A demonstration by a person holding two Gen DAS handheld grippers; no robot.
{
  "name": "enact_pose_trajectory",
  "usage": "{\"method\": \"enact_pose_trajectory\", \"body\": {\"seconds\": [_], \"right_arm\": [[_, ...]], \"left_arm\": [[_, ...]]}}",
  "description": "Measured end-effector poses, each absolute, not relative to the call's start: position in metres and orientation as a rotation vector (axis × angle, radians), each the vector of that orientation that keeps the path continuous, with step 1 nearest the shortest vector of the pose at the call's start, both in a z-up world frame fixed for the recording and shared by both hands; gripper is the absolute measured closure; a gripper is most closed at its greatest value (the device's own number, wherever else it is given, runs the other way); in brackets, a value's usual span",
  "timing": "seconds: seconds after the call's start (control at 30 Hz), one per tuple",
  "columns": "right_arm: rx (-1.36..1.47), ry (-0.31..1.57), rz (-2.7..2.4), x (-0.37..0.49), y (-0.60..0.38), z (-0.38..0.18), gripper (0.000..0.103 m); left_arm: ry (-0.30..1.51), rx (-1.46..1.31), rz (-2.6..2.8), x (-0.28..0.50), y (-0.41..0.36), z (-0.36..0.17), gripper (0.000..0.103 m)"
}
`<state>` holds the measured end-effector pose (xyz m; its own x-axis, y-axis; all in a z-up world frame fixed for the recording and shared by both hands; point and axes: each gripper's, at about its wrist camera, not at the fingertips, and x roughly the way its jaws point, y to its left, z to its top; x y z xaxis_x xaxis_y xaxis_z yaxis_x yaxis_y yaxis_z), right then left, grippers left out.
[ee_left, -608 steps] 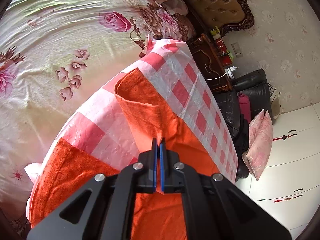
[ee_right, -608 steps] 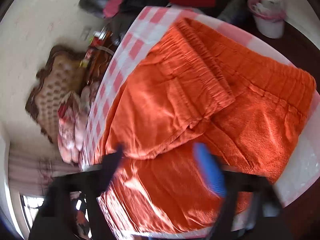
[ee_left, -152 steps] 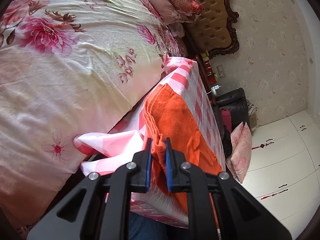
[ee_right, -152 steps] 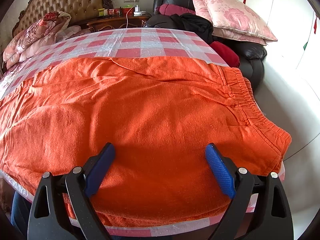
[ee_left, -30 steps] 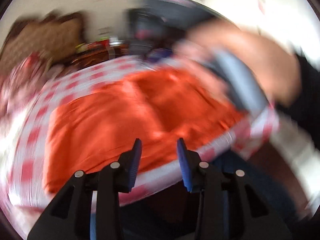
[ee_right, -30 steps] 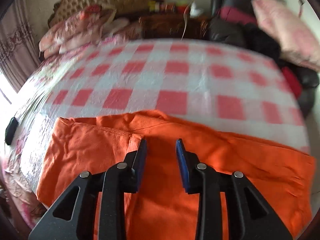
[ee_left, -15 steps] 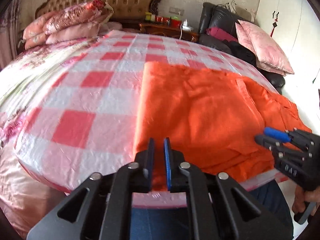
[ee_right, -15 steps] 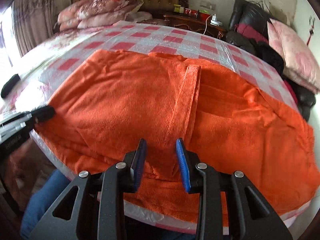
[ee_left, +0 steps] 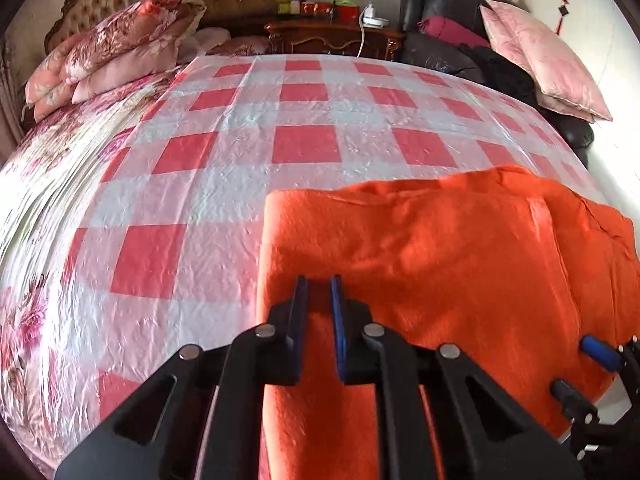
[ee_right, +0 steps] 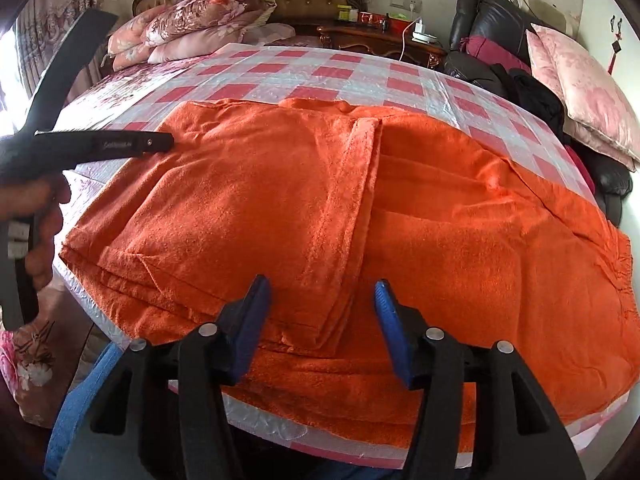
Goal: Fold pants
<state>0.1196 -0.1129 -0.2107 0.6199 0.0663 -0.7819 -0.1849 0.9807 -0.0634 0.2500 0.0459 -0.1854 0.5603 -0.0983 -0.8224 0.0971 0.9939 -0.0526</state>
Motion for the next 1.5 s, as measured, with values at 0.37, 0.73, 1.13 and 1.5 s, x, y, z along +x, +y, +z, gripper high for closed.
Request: {"method": "enact_pose_trajectory", "body": {"seconds": [0.37, 0.73, 1.13, 1.5], "right_arm": [[-0.126, 0.891, 0.116, 0.124, -0.121, -0.213, 0.026], [-0.143, 0.733, 0.052, 0.116, -0.115, -0.184, 0.022], [-0.155, 0.826, 0.083, 0.126, -0.113, -0.213, 0.027], [-0.141, 0.731, 0.066, 0.113, -0.115, -0.198, 0.026]], "left_arm": [[0.890, -0.042, -0.075, 0.162, 0.048, -0.189, 0.077], [0.849, 0.015, -0.095, 0.153, 0.030, -0.196, 0.046], [0.787, 0.035, -0.080, 0.140, 0.039, -0.185, 0.071], [0.786, 0.064, -0.087, 0.129, 0.044, -0.198, 0.081]]}}
